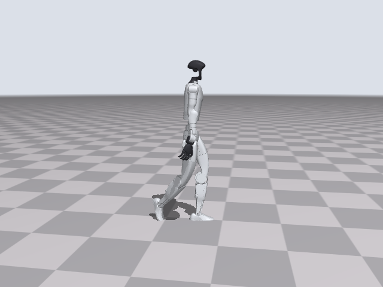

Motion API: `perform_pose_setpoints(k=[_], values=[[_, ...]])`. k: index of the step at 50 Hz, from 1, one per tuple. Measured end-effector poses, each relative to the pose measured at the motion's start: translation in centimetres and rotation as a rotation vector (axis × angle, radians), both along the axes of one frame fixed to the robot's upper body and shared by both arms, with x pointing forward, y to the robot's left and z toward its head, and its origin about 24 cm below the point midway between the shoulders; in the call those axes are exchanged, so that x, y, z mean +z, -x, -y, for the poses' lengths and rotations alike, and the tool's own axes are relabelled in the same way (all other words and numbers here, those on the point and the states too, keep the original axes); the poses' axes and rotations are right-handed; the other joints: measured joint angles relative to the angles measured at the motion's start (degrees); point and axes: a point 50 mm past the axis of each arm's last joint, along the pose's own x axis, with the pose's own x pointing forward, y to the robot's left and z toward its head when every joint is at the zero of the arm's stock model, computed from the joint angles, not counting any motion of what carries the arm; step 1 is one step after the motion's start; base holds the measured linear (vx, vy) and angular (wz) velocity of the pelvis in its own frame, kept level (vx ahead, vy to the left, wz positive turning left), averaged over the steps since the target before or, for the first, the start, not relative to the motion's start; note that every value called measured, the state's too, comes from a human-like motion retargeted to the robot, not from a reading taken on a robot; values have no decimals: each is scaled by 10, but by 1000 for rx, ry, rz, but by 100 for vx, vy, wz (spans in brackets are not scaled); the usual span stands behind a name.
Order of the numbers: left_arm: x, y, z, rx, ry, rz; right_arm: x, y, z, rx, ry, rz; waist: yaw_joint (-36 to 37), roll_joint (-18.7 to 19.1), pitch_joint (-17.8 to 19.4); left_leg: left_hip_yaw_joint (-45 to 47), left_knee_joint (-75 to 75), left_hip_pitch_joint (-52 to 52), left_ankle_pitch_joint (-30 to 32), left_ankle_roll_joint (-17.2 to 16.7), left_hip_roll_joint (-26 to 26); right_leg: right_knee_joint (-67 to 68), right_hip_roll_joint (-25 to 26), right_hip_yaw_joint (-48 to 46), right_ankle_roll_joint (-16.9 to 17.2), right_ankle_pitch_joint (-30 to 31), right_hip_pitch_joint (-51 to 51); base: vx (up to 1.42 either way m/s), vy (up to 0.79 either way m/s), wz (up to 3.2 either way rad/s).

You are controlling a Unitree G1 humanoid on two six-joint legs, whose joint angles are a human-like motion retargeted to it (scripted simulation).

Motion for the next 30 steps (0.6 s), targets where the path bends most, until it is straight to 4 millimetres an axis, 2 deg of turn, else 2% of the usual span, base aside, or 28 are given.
perform_pose_setpoints(k=[2, 4, 7, 10, 12, 16, 18, 20, 21, 23, 25, 27, 28, 30], values=[[1, -21, -8, -27, -29, 55, 0, 4, 3, 9, 2, -13, -13, 13, 12, 12, -13, 35, -13, 1, 20, 108, -17, 9, -9, -40, -55, 55, -5, -52], [5, -47, -17, -76, -67, 121, 0, 7, 3, -25, -14, -24, -32, 14, 21, 12, -34, 62, -18, 6, 18, 183, -41, 6, -15, -92, -119, 53, -8, -12], [12, -84, -30, -164, -118, 225, 0, 15, 0, -95, -39, -46, -69, 2, 25, 2, -72, 97, -19, 14, -6, 199, -50, 16, -10, -148, -220, 39, -10, 41], [23, -119, -39, -225, -152, 338, 0, 23, 0, -118, -58, -69, -99, -16, 25, -11, -101, 132, -25, 22, -35, 110, -48, 39, -24, -208, -298, 54, -13, 34], [30, -140, -42, -246, -163, 411, 1, 26, 1, -113, -61, -83, -115, -33, 28, -23, -113, 157, -36, 30, -60, 11, -40, 73, -54, -234, -334, 57, -17, 24], [41, -164, -44, -270, -162, 516, 2, 35, 3, -130, -67, -124, -122, -55, 41, -19, -114, 223, -74, 35, -75, -150, -6, 158, -110, -244, -354, 70, -32, -4], [40, -163, -42, -279, -151, 529, 4, 42, 4, -155, -69, -151, -114, -53, 42, -5, -109, 257, -95, 35, -67, -155, 7, 163, -139, -230, -347, 83, -34, -42], [36, -154, -40, -287, -143, 502, 5, 43, 6, -184, -62, -168, -99, -47, 38, 16, -90, 279, -112, 35, -58, -119, 14, 111, -170, -249, -330, 70, -28, -70], [33, -147, -39, -286, -142, 481, 5, 40, 7, -201, -53, -164, -102, -47, 40, 22, -69, 285, -108, 35, -52, -102, 15, 132, -178, -244, -328, 81, -38, -42], [26, -130, -37, -276, -143, 430, 5, 34, 7, -239, -39, -141, -109, -49, 46, 51, -9, 294, -77, 35, -34, -80, 28, 169, -184, -270, -306, 94, -50, -17], [19, -109, -35, -267, -144, 364, 4, 26, 4, -291, -39, -99, -114, -57, 57, 79, 90, 289, -12, 35, -5, -91, 24, 172, -187, -296, -257, 87, -53, -7], [13, -90, -31, -288, -134, 284, 2, 18, 0, -355, -56, -58, -99, -59, 65, 63, 230, 235, 37, 35, 18, -121, 18, 158, -190, -307, -208, 68, -34, 13], [11, -82, -29, -302, -125, 245, 2, 15, -2, -379, -65, -42, -90, -57, 67, 45, 303, 196, 38, 35, 23, -136, 17, 155, -188, -307, -192, 61, -22, 38], [8, -67, -26, -324, -99, 179, 1, 7, -3, -390, -76, -14, -79, -52, 66, 30, 435, 126, -20, 35, 52, -164, 22, 148, -188, -310, -163, 58, -15, 55]])
